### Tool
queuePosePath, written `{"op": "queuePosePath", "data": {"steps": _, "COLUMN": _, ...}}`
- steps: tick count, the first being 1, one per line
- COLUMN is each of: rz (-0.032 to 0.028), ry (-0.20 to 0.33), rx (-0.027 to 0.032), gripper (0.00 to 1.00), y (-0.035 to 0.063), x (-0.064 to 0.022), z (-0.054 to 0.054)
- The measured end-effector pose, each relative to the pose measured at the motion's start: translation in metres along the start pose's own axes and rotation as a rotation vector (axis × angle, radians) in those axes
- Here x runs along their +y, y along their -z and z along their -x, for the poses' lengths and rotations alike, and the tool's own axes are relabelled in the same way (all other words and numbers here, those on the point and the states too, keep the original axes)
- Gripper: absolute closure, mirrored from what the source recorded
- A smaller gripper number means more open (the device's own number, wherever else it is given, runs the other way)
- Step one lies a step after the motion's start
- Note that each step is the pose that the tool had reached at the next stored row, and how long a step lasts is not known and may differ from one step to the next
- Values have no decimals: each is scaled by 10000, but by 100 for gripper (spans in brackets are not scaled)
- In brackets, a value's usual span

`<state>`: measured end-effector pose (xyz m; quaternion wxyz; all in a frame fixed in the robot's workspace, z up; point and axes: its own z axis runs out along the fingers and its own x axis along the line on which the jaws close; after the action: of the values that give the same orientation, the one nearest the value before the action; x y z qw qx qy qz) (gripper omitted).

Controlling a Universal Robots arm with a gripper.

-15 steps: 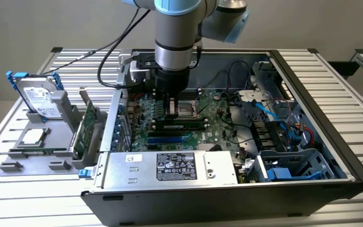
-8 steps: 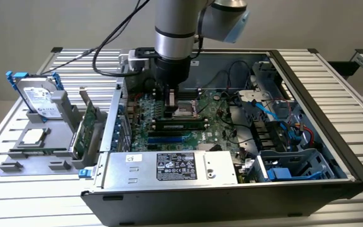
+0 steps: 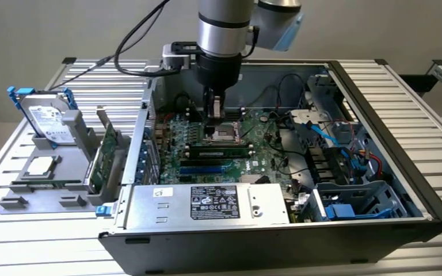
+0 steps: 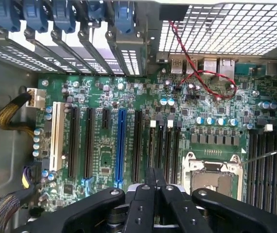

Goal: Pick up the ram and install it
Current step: 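Press down the ram until it locks into place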

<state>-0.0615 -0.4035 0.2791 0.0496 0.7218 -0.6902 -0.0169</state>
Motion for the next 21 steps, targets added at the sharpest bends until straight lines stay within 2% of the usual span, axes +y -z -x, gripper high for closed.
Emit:
{"op": "queuePosePath", "data": {"steps": 4, "rz": 68, "ry": 13, "rx": -62, "gripper": 89, "y": 35, "x": -103, "z": -10}}
{"op": "queuePosePath", "data": {"steps": 9, "rz": 142, "ry": 23, "rx": -107, "gripper": 89, "y": 48, "x": -230, "z": -32}}
{"op": "queuePosePath", "data": {"steps": 13, "rz": 173, "ry": 28, "rx": -135, "gripper": 89, "y": 57, "x": -335, "z": -51}}
{"op": "queuePosePath", "data": {"steps": 21, "rz": 173, "ry": 58, "rx": -131, "gripper": 89, "y": 58, "x": -366, "z": -64}}
